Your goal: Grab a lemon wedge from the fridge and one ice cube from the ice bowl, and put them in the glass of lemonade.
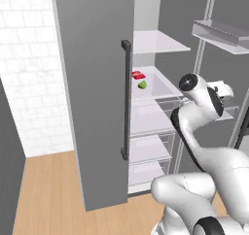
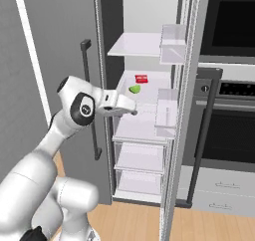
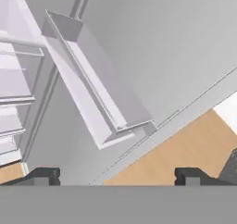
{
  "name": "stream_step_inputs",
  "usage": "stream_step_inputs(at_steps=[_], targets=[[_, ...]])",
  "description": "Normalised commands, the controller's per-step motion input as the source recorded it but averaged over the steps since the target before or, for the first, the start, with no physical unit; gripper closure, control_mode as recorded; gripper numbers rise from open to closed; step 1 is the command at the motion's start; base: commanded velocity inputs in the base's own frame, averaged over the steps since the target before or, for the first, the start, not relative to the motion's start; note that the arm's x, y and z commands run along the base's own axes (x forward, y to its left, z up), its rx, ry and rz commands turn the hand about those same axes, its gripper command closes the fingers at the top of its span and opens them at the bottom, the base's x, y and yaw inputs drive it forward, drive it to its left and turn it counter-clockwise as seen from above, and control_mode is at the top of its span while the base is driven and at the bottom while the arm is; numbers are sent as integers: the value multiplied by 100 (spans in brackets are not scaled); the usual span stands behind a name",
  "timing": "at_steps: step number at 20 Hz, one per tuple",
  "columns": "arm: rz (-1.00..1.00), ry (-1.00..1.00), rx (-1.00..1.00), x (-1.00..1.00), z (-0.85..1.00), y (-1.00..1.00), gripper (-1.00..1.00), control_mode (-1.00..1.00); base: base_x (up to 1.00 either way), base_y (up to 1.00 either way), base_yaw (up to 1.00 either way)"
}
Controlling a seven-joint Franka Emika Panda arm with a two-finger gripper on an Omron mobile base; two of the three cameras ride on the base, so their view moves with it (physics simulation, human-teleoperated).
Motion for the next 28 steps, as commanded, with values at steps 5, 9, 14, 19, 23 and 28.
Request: stream_step_inputs(at_steps=[5, 9, 14, 19, 23, 28], targets=[[39, -9, 62, 0, 16, 50, -100, -100, 0, 0, 0], [42, 2, 20, -25, 11, 36, -100, -100, 0, 0, 0], [6, 8, 2, -66, 74, 13, -100, -100, 0, 0, 0], [2, 14, 1, -80, 53, 39, -100, -100, 0, 0, 0], [1, 2, 0, -83, -3, 80, -100, -100, 0, 0, 0], [0, -1, 2, -82, -2, 21, -100, -100, 0, 0, 0]])
